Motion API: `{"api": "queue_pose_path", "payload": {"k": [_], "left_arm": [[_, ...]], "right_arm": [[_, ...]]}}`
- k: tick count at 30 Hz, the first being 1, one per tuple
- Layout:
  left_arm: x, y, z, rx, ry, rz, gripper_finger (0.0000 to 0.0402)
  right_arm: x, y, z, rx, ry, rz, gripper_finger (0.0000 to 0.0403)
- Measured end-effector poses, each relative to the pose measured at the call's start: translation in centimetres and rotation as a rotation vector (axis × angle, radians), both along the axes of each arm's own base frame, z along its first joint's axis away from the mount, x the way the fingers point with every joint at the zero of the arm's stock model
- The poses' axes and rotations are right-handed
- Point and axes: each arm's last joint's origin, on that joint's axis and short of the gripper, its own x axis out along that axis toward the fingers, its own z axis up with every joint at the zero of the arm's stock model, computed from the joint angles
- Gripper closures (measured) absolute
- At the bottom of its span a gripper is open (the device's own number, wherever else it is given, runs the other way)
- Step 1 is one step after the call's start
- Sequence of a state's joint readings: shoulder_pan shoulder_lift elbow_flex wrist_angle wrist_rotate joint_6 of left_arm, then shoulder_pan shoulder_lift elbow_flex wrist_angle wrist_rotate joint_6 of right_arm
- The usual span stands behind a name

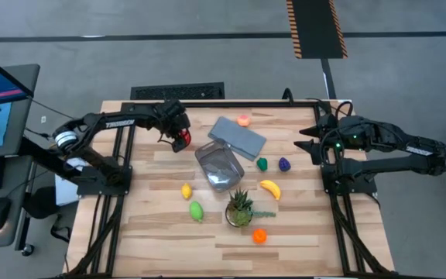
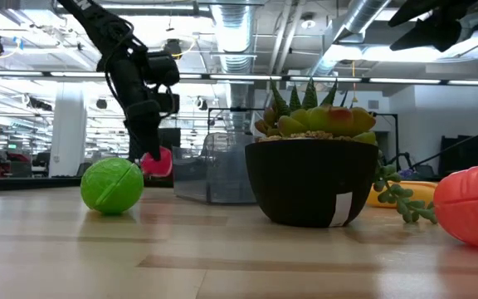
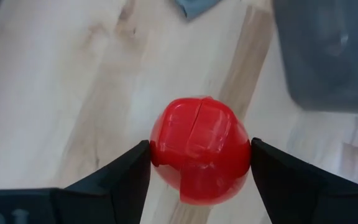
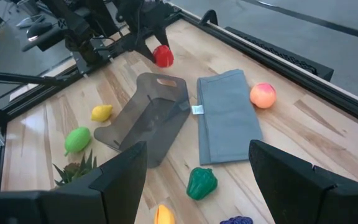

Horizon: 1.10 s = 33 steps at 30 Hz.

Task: Pick and placing Produce into tupperware
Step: Put the red apple into the black bin

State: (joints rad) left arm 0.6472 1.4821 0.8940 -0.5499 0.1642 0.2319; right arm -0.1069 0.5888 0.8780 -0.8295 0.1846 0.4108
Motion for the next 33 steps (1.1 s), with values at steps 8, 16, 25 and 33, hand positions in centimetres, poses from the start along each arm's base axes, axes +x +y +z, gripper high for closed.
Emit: {"api": "queue_pose_path", "payload": {"k": [8,16,25,33], "left_arm": [[-1.4,-1.1,3.7,0.063,-0.117,0.018,0.0162],[-2.4,-3.1,5.7,0.048,-0.166,0.009,0.0162],[-1.7,-5.2,5.7,0.001,-0.149,-0.039,0.0162],[-1.2,-6.8,5.7,-0.043,-0.137,-0.057,0.0162]], "right_arm": [[0.0,0.0,0.0,-0.001,0.0,0.0,0.01],[0.0,0.0,0.0,-0.001,0.001,0.0,0.01],[0.0,0.0,0.0,0.0,0.0,0.0,0.01],[0.0,0.0,0.0,0.0,0.0,0.0,0.01]]}}
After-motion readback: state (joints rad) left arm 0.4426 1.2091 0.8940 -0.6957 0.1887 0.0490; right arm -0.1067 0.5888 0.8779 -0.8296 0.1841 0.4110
